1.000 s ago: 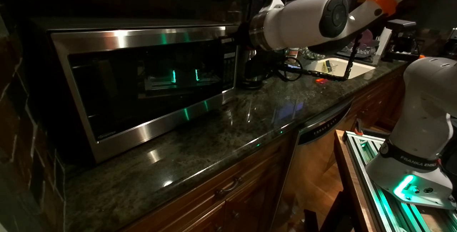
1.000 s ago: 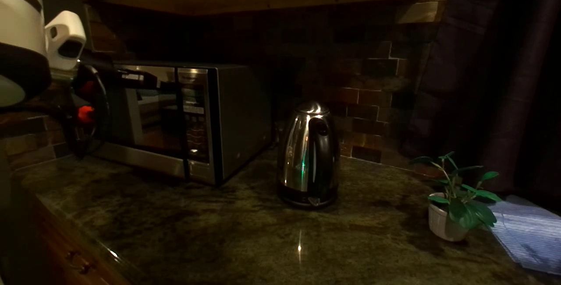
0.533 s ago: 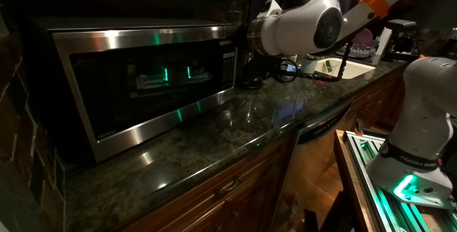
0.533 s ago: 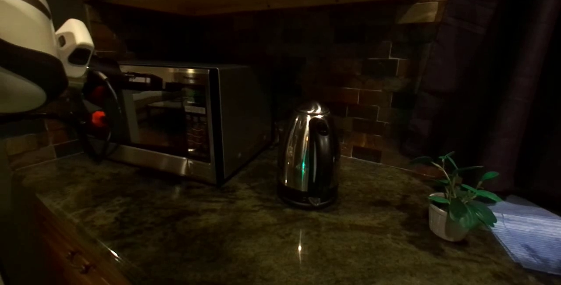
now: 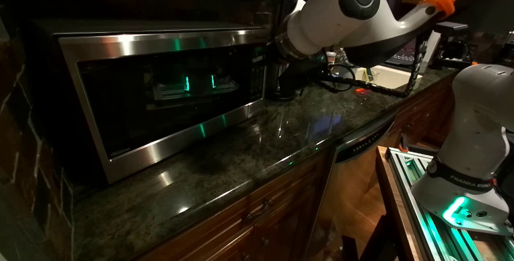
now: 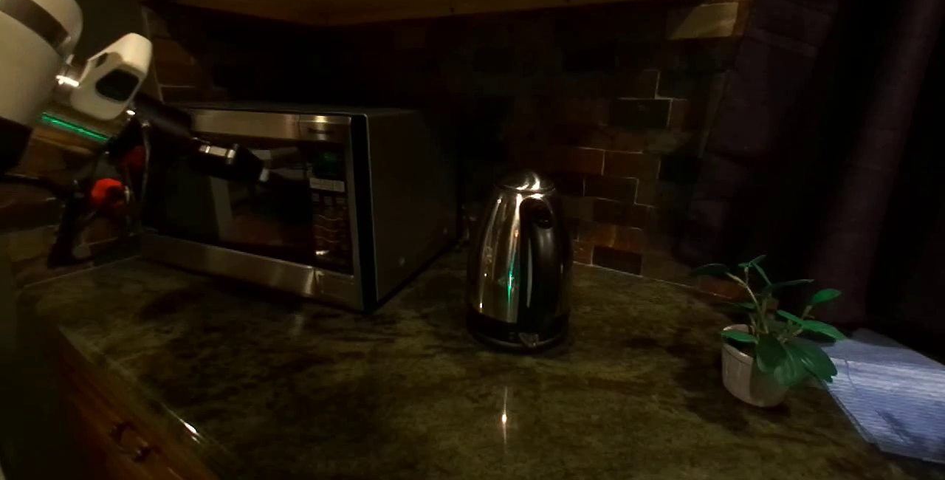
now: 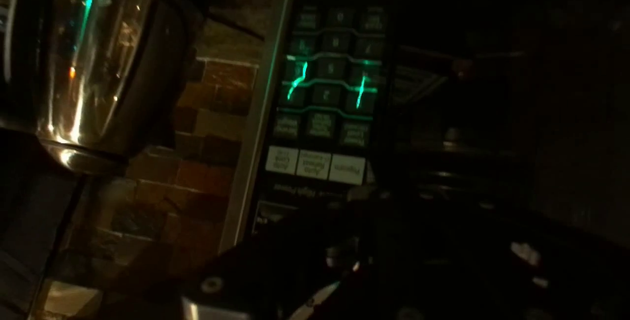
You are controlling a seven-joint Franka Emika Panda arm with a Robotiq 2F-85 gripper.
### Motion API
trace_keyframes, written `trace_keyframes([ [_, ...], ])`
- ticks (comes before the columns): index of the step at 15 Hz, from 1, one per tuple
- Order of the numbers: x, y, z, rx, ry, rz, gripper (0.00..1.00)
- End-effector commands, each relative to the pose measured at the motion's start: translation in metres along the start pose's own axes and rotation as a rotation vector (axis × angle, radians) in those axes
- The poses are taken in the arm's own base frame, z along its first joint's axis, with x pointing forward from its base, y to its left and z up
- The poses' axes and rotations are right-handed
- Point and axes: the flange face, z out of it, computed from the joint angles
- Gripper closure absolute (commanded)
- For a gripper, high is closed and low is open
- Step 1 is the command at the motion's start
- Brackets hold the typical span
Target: Close the door of the microwave fully
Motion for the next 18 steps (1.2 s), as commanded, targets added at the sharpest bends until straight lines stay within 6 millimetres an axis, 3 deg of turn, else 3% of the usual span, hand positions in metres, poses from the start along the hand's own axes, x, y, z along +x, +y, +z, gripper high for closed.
trace_keyframes([
  [1, -0.004, 0.002, -0.019, 0.014, -0.186, -0.040, 1.00],
  [2, -0.003, 0.003, -0.025, 0.014, -0.241, -0.050, 0.74],
  [4, 0.004, 0.003, -0.041, 0.021, -0.343, -0.058, 0.68],
  [6, 0.012, 0.006, -0.058, 0.022, -0.458, -0.070, 0.53],
  [12, 0.064, 0.027, -0.125, 0.060, -0.724, -0.101, 0.07],
  [13, 0.072, 0.032, -0.132, 0.065, -0.762, -0.109, 0.01],
  [16, 0.092, 0.049, -0.139, 0.088, -0.859, -0.147, 0.00],
  [17, 0.084, 0.040, -0.138, 0.061, -0.798, -0.125, 0.00],
  [18, 0.090, 0.043, -0.139, 0.065, -0.800, -0.122, 0.00],
])
